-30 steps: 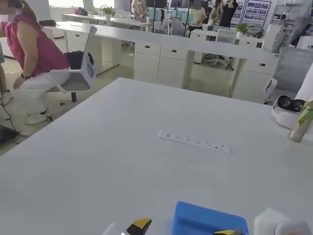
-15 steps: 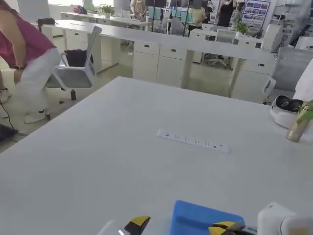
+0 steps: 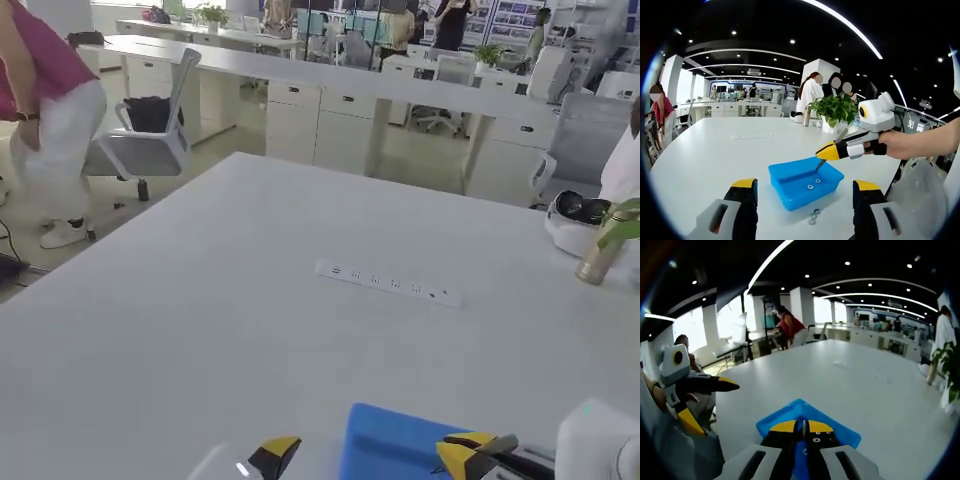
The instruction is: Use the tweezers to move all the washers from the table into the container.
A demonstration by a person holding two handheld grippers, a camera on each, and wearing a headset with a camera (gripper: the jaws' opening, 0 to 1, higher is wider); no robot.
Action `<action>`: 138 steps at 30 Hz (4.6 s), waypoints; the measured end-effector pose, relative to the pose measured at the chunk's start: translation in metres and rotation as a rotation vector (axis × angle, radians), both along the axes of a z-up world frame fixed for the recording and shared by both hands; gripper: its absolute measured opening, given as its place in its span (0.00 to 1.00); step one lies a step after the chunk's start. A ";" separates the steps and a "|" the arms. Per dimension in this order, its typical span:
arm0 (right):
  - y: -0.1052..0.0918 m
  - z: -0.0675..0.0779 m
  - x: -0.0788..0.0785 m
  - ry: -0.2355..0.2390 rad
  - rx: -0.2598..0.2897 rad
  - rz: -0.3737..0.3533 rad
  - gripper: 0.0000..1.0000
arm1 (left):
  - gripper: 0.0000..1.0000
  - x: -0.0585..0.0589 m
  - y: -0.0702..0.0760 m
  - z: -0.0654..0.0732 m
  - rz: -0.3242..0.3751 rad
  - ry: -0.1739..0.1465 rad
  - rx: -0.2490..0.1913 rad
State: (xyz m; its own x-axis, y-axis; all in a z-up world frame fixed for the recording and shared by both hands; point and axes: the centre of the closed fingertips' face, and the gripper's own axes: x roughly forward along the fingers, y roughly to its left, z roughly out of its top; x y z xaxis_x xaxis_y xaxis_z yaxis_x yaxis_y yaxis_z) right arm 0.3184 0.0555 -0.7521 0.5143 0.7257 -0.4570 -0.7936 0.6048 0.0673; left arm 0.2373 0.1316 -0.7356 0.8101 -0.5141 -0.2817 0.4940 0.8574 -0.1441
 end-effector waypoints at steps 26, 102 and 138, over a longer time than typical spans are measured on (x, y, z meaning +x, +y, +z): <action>0.012 0.019 -0.035 0.012 0.080 0.014 0.03 | 0.77 0.001 0.001 -0.001 -0.002 0.008 0.004; 0.045 -0.071 -0.072 0.213 -0.192 0.276 0.03 | 0.71 -0.004 -0.009 0.000 -0.074 -0.008 0.037; 0.046 -0.071 -0.076 0.153 -0.105 0.204 0.04 | 0.72 -0.009 -0.020 -0.004 -0.130 0.031 0.003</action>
